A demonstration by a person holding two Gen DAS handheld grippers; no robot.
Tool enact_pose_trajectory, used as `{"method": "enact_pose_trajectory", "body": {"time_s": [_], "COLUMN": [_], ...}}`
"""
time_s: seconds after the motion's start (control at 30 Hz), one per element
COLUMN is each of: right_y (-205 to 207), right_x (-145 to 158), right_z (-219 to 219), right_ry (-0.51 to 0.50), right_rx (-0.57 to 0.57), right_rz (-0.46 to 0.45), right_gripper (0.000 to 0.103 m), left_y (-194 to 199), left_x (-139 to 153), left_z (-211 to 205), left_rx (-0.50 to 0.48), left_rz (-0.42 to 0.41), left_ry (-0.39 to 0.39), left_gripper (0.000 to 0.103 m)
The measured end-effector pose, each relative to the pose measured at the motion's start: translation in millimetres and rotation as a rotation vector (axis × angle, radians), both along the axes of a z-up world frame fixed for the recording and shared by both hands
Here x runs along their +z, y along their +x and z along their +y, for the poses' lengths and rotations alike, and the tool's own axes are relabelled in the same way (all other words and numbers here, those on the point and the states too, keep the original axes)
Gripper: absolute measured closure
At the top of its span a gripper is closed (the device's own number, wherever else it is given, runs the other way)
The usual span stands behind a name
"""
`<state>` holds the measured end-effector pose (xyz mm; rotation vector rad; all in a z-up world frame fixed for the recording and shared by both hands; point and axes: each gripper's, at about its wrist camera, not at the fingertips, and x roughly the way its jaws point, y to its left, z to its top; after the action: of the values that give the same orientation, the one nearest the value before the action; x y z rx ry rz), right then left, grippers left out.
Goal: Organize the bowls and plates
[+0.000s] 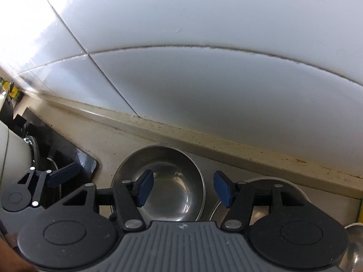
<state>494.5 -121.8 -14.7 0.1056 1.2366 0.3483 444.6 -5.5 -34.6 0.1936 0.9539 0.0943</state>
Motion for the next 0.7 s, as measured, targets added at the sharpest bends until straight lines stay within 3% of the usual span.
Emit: {"method": "enact_pose_trajectory", "body": {"time_s": [0.13,0.23,0.3,0.33,0.4,0.53,0.7], "right_y": [4,4,3,2,-1,-8,-8], "right_x": [-12,-16,-18,-19,-22,-23,-29], "right_z": [2,2,1,0,3,15,14], "right_ry": [0.017,-0.012,-0.014,-0.012,-0.008,-0.033,-0.005], "right_rx": [-0.012,-0.015,-0.015,-0.015,-0.005,0.019,-0.008], "right_rz": [0.043,0.055,0.063,0.074,0.084,0.066,0.087], "right_gripper": [0.067,0.081,0.099,0.103,0.103,0.103,0.103], "left_y": [3,6,7,7,8,6,6], "left_x": [-6,-14,-17,-17,-16,-16,-12], "left_z": [0,-2,-2,-3,-6,-7,5], "left_rx": [-0.009,-0.016,-0.016,-0.016,-0.027,-0.03,-0.014], "left_rz": [0.02,0.05,0.057,0.057,0.069,0.068,0.064], "left_ry": [-0.01,-0.015,-0.028,-0.025,-0.027,-0.015,-0.068], "left_gripper": [0.018,0.037,0.046,0.051,0.066,0.068,0.082]}}
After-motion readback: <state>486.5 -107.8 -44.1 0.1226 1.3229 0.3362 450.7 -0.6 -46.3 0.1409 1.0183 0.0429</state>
